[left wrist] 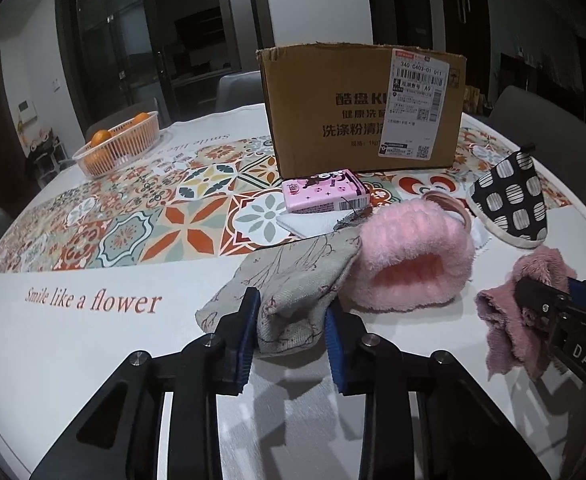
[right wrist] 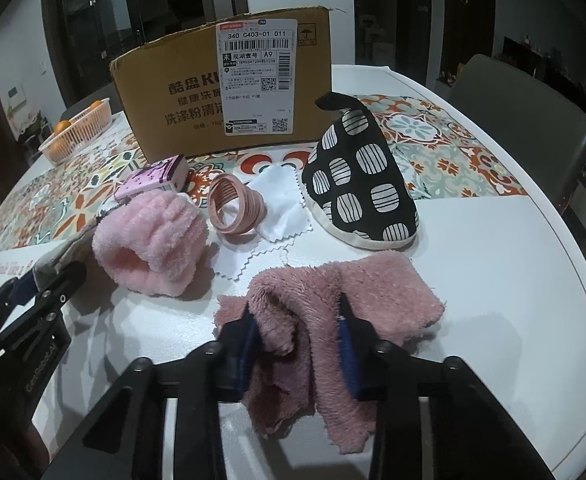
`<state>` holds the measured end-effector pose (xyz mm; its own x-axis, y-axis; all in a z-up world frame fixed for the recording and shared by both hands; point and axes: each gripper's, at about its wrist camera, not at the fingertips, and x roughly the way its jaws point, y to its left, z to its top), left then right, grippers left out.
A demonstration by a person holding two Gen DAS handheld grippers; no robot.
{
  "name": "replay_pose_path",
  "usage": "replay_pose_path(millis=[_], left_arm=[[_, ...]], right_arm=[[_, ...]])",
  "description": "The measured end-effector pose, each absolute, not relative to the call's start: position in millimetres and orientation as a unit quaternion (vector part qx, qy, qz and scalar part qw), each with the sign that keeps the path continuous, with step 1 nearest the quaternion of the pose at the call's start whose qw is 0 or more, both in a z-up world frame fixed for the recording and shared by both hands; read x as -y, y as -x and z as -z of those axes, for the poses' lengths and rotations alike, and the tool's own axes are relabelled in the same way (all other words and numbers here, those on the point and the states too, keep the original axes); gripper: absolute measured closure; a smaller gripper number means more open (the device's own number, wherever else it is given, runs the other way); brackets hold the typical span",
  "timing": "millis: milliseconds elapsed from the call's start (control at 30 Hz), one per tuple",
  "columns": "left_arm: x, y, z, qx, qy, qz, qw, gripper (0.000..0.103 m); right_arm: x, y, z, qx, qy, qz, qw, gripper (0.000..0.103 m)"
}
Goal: Organize soft objects
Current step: 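Lift both held cloths and carry them over the cardboard box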
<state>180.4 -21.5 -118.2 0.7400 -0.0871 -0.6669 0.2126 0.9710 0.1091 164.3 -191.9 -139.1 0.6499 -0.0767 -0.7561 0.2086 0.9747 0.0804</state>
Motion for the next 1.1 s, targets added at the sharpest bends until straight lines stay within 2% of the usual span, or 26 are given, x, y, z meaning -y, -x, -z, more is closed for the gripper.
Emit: replay_pose_path(millis=[100,300,700,1100], left_arm=[[20,-173,112,-0.351,-0.079,0.074,0.930,0.073],[18,-158,95,-0.345,-0.051,0.074,0.934,0.076],[24,-137,41,-0.311,-0.003,0.096,0.945,0.077],[34,-154,-2,-0.278,0.004,0.122,0.953,0.077]], right_arm=[[193,-162,136,-0.410,-0.086,0.069,0.906,0.079],[193,-151,122,-0.398,-0.089,0.046,0.912,0.086],[199,-127,63,-0.323,-0.099,0.024,0.941,0.086],[209,-138,14,-0.260,-0.103,0.015,0.960,0.086]])
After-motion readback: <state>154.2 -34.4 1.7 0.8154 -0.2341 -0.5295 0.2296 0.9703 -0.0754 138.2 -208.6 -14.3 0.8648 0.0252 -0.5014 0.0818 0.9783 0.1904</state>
